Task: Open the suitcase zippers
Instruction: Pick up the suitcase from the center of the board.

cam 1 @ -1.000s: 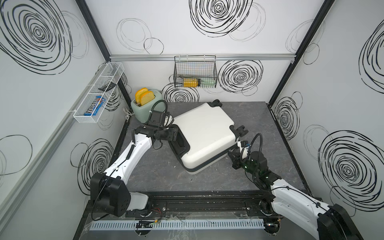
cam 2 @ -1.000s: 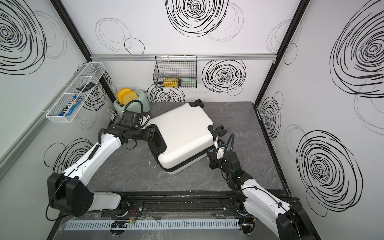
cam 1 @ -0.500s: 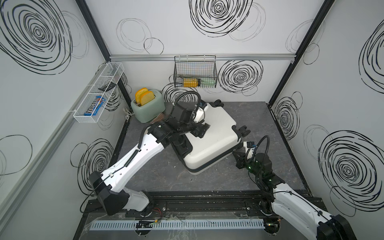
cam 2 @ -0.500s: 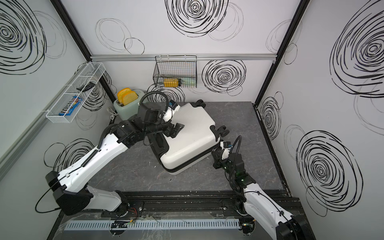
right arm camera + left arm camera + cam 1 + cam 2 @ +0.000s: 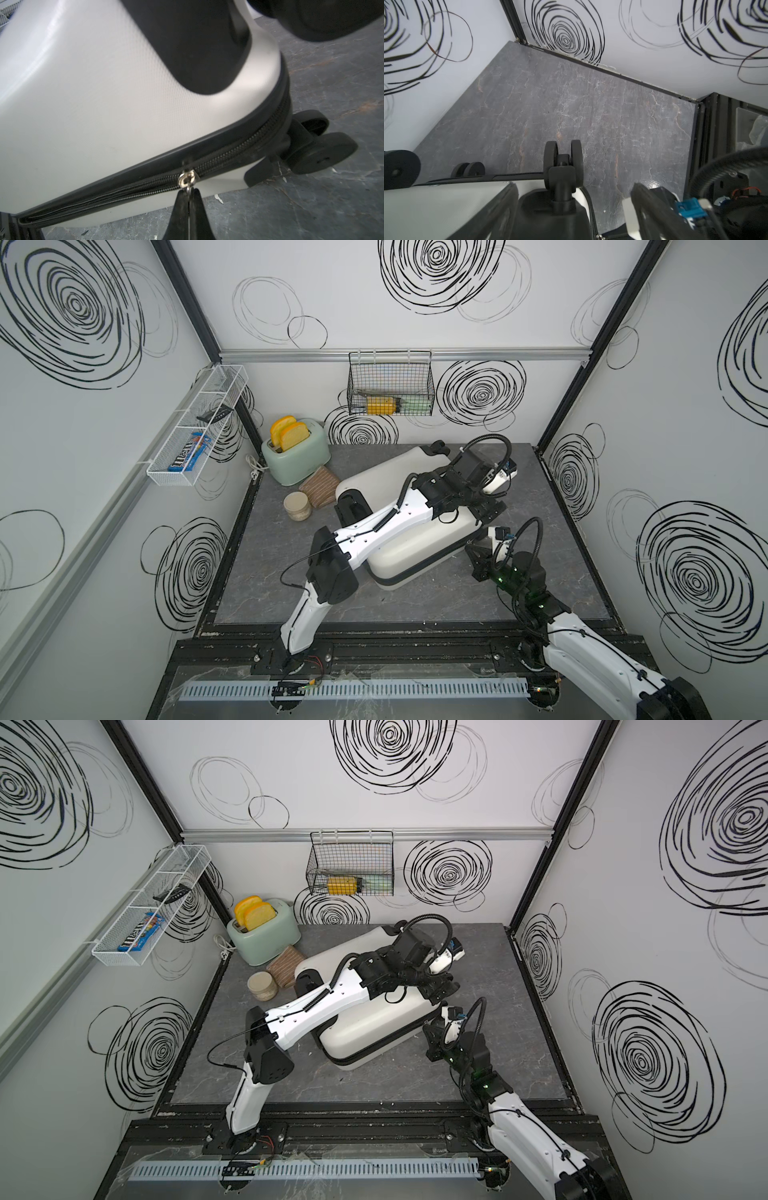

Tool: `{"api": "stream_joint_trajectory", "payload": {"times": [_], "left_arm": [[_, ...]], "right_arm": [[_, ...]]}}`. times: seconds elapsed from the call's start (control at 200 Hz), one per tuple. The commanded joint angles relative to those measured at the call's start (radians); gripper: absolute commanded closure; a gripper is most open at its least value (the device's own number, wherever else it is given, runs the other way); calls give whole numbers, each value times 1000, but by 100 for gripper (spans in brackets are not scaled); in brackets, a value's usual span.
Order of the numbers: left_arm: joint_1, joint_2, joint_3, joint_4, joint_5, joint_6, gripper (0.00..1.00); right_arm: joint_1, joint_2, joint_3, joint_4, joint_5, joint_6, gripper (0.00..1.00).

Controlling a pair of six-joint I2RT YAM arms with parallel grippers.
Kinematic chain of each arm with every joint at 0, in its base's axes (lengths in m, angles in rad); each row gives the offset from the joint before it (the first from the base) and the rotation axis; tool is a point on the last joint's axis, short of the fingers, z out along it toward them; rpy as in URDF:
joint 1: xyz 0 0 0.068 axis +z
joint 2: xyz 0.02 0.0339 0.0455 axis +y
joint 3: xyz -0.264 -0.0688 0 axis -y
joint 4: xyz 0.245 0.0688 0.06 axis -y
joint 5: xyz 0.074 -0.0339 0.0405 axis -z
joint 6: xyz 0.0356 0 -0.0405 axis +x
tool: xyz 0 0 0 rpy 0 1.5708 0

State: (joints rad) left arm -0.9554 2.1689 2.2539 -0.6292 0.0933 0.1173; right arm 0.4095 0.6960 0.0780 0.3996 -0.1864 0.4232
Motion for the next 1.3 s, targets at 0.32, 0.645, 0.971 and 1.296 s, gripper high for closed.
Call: {"api": "stream_joint_trajectory", "payload": {"times": [0.32, 0.645, 0.971, 1.296], "left_arm": [[-2, 105, 87, -111, -70, 73, 16], [46, 104, 55, -330, -148, 167, 25], [138, -162, -336, -214, -149, 198, 27], [41, 38, 61, -289, -149, 142, 18]], "right_arm": [[54, -88, -59, 85, 50, 43, 100], [163, -58, -56, 130, 110, 29, 100], [325, -3, -66, 188, 228, 54, 100], [347, -93, -98, 174, 283, 65, 100]]}}
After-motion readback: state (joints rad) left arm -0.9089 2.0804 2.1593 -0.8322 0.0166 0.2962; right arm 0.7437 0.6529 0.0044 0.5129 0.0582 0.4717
